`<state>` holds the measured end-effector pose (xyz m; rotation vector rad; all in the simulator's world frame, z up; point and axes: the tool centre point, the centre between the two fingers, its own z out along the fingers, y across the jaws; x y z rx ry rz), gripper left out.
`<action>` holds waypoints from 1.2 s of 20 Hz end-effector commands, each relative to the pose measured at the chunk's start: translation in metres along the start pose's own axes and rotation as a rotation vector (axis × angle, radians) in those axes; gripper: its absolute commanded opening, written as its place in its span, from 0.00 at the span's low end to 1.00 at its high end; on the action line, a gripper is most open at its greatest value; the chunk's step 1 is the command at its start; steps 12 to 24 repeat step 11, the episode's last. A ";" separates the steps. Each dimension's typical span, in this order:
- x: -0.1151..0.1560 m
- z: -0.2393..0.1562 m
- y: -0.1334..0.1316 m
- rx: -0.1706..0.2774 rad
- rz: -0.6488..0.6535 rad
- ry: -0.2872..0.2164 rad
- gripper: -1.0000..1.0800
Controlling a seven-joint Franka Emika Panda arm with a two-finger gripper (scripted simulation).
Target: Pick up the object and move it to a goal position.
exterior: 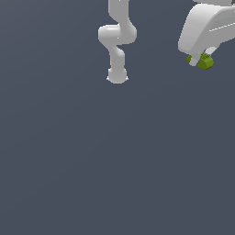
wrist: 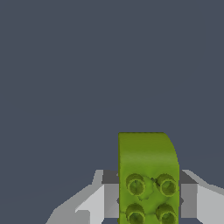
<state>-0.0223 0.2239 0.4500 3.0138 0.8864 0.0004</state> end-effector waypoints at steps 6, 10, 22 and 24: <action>0.008 -0.015 -0.008 0.000 0.001 0.000 0.00; 0.009 -0.017 -0.009 0.000 0.001 0.000 0.00; 0.009 -0.018 -0.009 0.000 0.001 0.000 0.00; 0.009 -0.018 -0.009 0.000 0.001 0.000 0.00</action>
